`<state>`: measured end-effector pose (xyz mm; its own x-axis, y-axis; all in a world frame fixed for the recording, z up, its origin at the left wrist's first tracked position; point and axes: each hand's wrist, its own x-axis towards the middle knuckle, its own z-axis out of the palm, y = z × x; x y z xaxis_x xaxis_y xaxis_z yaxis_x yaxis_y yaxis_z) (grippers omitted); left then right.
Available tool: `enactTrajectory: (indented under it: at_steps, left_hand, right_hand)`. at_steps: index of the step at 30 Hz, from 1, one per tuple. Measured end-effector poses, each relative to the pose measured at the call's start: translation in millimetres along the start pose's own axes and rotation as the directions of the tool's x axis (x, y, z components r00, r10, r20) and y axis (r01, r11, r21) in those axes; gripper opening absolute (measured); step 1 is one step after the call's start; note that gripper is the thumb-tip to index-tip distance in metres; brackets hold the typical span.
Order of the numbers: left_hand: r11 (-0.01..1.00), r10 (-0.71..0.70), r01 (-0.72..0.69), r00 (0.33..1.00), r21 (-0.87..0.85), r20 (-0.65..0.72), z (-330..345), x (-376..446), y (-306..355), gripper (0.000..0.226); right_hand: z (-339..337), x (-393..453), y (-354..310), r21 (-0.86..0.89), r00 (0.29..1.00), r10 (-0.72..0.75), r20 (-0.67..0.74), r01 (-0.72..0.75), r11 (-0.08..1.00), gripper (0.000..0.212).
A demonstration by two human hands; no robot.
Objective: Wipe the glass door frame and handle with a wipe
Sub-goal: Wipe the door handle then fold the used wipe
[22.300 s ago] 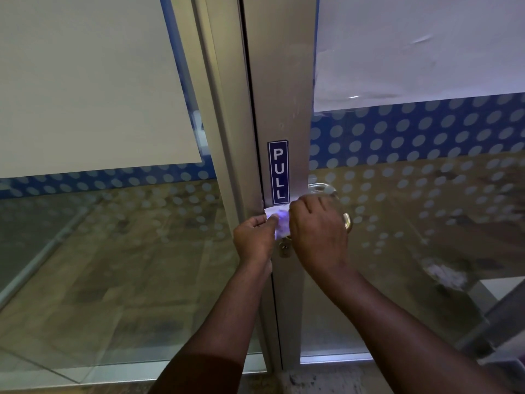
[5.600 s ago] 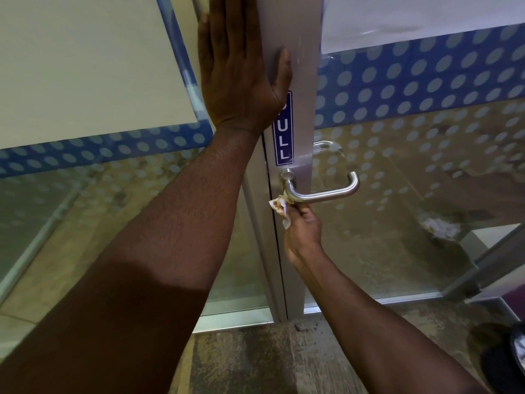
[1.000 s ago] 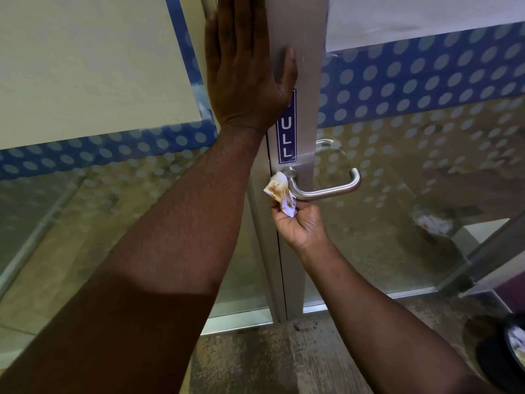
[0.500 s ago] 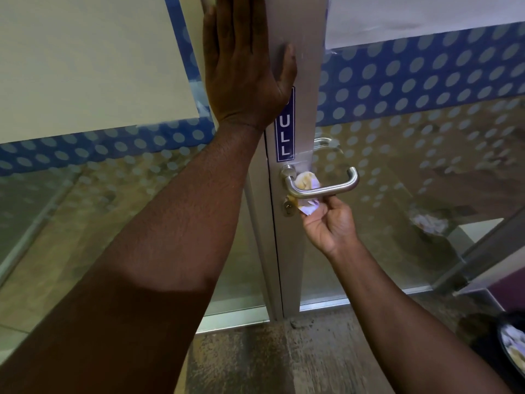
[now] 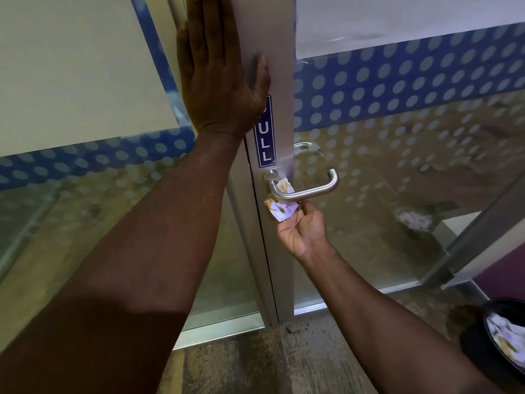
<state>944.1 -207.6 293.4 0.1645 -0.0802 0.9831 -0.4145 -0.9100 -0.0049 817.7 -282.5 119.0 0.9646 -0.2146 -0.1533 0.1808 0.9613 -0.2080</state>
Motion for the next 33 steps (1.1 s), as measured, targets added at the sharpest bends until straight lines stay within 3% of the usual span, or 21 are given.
enactTrajectory:
  at_steps: [7, 14, 19, 25, 28, 33]
  left_hand:
    - [1.000, 0.000, -0.001, 1.000, 0.023, 0.013, -2.1, 0.0, 1.2, 0.073]
    - [1.000, 0.009, -0.009, 1.000, 0.010, -0.029, -0.4, 2.1, 2.1, 0.072]
    - [1.000, 0.025, -0.024, 0.998, 0.014, -0.054, 0.0, 3.5, 0.1, 0.072]
    - [0.999, 0.040, -0.039, 0.996, 0.015, -0.074, 2.1, 2.9, -0.5, 0.074]
    - [0.999, 0.035, -0.034, 0.996, 0.019, -0.078, 2.2, 2.9, -0.5, 0.074]
    - [0.999, 0.039, -0.038, 0.996, 0.015, -0.076, 1.6, 2.7, 0.3, 0.073]
  right_hand:
    - [-1.6, 4.4, -6.4, -0.135, 1.000, 0.013, 0.018, -0.011, 0.991, 0.044]
    - [-12.5, 0.1, -16.3, -0.059, 0.996, 0.076, 0.038, -0.074, 0.996, 0.043]
    - [-26.0, -12.6, -16.8, 0.061, 0.988, 0.155, -0.015, -0.154, 0.986, 0.033]
    - [-45.4, -11.9, -33.7, 0.069, 0.979, 0.096, -0.181, -0.085, 0.994, 0.028]
    - [-31.9, 1.7, -29.3, -0.091, 0.987, 0.038, -0.154, -0.052, 0.994, 0.011]
    - [-9.7, 17.4, -14.0, -0.266, 0.994, -0.008, -0.107, -0.021, 0.964, 0.027]
